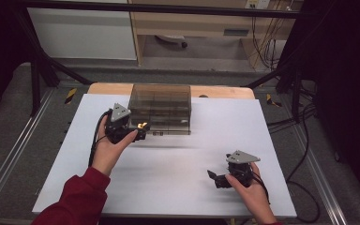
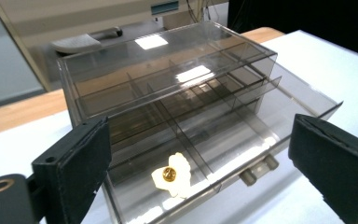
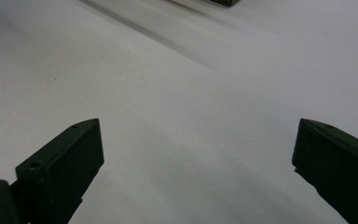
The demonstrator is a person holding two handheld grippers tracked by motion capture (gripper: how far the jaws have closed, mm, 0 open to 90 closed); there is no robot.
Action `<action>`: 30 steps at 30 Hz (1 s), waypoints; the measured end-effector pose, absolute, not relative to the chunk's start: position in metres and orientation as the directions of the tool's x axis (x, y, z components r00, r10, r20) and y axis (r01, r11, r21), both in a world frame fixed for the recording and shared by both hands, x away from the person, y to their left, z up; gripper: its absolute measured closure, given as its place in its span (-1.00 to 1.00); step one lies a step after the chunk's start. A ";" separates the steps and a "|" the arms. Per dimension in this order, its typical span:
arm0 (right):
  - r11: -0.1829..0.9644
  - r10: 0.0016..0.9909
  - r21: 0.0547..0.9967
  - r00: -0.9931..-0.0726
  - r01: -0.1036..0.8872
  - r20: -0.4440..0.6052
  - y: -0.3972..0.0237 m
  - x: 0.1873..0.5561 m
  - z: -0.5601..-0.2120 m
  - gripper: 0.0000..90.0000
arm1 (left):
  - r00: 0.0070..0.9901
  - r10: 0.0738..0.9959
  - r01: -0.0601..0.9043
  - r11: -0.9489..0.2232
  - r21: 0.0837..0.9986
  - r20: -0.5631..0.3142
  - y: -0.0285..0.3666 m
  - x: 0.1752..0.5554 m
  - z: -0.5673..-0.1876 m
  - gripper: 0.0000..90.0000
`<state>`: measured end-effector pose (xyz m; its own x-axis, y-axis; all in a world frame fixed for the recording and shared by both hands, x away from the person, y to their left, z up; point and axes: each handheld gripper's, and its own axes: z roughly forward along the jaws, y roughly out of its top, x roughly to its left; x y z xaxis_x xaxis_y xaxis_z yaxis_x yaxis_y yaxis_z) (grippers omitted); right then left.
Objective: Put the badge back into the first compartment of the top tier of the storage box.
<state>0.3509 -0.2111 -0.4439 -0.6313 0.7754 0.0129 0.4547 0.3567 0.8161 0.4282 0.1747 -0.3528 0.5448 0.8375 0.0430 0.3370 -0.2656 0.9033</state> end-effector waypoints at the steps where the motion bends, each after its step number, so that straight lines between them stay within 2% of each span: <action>1: 0.357 0.775 0.816 -0.632 0.454 0.012 -0.211 0.351 -0.444 -0.94 | 0.547 0.836 0.337 -0.262 0.904 0.038 0.174 0.426 -0.354 -0.87; 12: 0.359 0.774 0.814 -0.633 0.456 0.014 -0.211 0.351 -0.444 -0.94 | 0.575 0.818 0.351 -0.251 0.902 0.004 0.172 0.409 -0.372 -0.87; 14: 0.359 0.774 0.814 -0.633 0.457 0.014 -0.211 0.351 -0.444 -0.94 | 0.588 0.808 0.362 -0.245 0.900 -0.017 0.172 0.407 -0.375 -0.77; 30: 0.341 0.777 0.818 -0.629 0.463 0.032 -0.211 0.350 -0.443 -0.95 | 0.602 0.798 0.372 -0.265 0.890 -0.014 0.165 0.387 -0.385 -0.73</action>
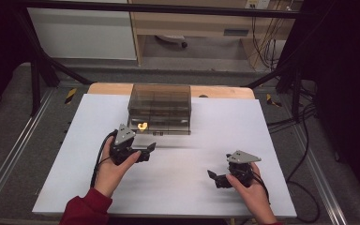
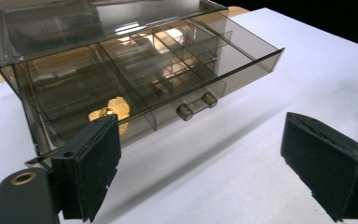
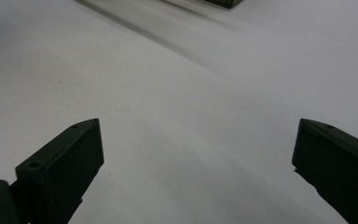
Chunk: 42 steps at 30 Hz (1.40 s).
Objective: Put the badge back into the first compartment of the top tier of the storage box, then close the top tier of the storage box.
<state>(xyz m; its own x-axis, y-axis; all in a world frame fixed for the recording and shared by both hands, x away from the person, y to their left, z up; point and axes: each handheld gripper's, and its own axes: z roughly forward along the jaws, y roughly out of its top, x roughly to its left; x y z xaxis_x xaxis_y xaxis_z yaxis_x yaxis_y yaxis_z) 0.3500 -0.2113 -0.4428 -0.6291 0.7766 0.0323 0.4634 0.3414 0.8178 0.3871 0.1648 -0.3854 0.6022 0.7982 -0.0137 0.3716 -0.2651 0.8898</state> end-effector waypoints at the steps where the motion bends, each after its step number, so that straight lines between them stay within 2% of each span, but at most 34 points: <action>1: 0.346 0.776 0.816 -0.630 0.462 0.028 -0.212 0.350 -0.443 -0.95 | 0.603 0.798 0.372 -0.265 0.890 -0.014 0.165 0.387 -0.386 -0.73; 5: 0.343 0.779 0.815 -0.626 0.466 0.031 -0.213 0.351 -0.444 -0.94 | 0.601 0.799 0.375 -0.268 0.888 -0.013 0.166 0.385 -0.388 -0.64; 23: 0.345 0.783 0.814 -0.621 0.467 0.024 -0.214 0.351 -0.444 -0.95 | 0.572 0.819 0.419 -0.249 0.873 -0.042 0.186 0.383 -0.396 -0.62; 29: 0.344 0.782 0.816 -0.623 0.465 0.026 -0.213 0.351 -0.444 -0.95 | 0.580 0.813 0.427 -0.250 0.869 -0.051 0.185 0.379 -0.399 -0.48; 34: 0.338 0.785 0.816 -0.618 0.469 0.029 -0.212 0.351 -0.444 -0.95 | 0.575 0.817 0.420 -0.248 0.873 -0.045 0.183 0.378 -0.401 -0.20; 42: 0.341 0.783 0.817 -0.622 0.464 0.026 -0.212 0.351 -0.444 -0.95 | 0.598 0.798 0.416 -0.234 0.879 -0.071 0.178 0.380 -0.408 0.55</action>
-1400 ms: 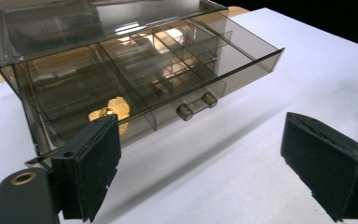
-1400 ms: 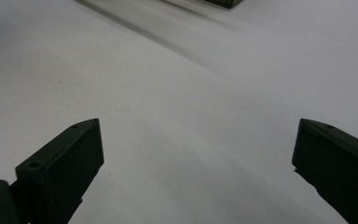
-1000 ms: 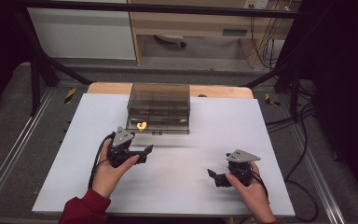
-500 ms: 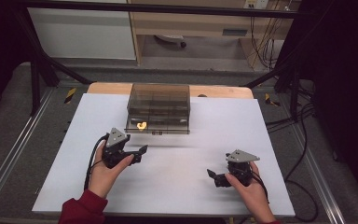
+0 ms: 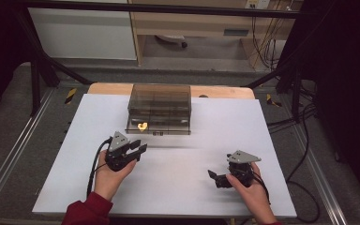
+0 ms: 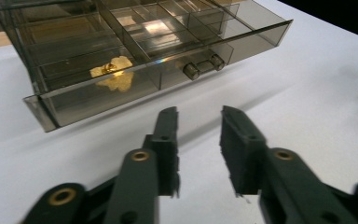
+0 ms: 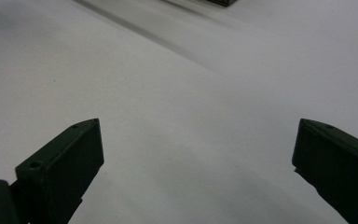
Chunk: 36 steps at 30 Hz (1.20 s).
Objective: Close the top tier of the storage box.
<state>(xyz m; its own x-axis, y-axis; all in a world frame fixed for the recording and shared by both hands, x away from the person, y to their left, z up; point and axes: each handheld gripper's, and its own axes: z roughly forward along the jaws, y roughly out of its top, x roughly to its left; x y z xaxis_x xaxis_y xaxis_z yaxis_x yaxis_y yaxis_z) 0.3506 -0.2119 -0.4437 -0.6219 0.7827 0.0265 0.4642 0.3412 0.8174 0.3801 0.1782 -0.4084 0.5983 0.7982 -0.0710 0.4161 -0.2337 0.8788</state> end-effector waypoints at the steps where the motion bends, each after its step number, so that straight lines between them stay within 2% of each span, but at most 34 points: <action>1: 0.343 0.782 0.817 -0.623 0.463 0.025 -0.212 0.351 -0.444 -0.94 | 0.604 0.793 0.412 -0.231 0.881 -0.075 0.177 0.381 -0.409 0.65; 4: 0.344 0.781 0.817 -0.624 0.463 0.025 -0.212 0.351 -0.444 -0.95 | 0.618 0.783 0.406 -0.241 0.882 -0.070 0.173 0.384 -0.411 0.87; 8: 0.346 0.779 0.817 -0.626 0.461 0.024 -0.211 0.351 -0.444 -0.95 | 0.626 0.777 0.412 -0.254 0.875 -0.069 0.167 0.389 -0.414 0.99; 22: 0.344 0.782 0.816 -0.623 0.465 0.025 -0.212 0.351 -0.445 -0.95 | 0.617 0.787 0.404 -0.295 0.866 -0.020 0.153 0.407 -0.419 1.00; 36: 0.349 0.781 0.815 -0.625 0.463 0.021 -0.212 0.351 -0.445 -0.95 | 0.595 0.804 0.408 -0.280 0.869 -0.020 0.158 0.413 -0.418 1.00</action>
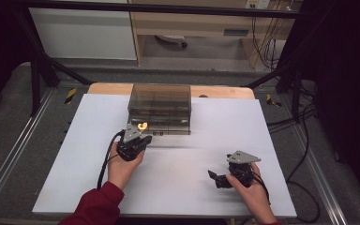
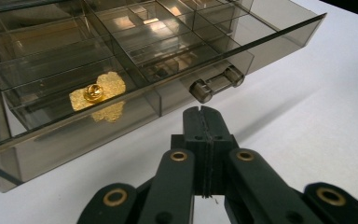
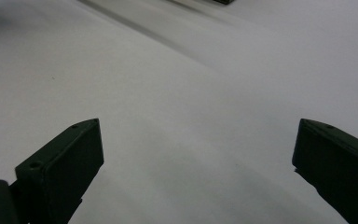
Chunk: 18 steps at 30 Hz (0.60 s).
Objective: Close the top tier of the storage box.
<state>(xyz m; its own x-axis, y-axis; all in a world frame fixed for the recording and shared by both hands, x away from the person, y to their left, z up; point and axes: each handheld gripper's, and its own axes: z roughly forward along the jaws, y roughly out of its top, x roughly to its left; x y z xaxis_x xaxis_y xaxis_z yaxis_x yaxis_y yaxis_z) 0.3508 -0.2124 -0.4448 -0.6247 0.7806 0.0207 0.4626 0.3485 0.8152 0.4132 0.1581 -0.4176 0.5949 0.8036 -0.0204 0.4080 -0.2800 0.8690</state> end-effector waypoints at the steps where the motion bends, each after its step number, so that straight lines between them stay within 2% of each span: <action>1: 0.349 0.781 0.815 -0.625 0.463 0.021 -0.212 0.351 -0.445 -0.95 | 0.595 0.804 0.409 -0.281 0.868 -0.020 0.159 0.413 -0.417 1.00; 18: 0.348 0.781 0.815 -0.625 0.464 0.022 -0.212 0.351 -0.445 -0.95 | 0.594 0.804 0.398 -0.305 0.866 0.010 0.158 0.417 -0.417 1.00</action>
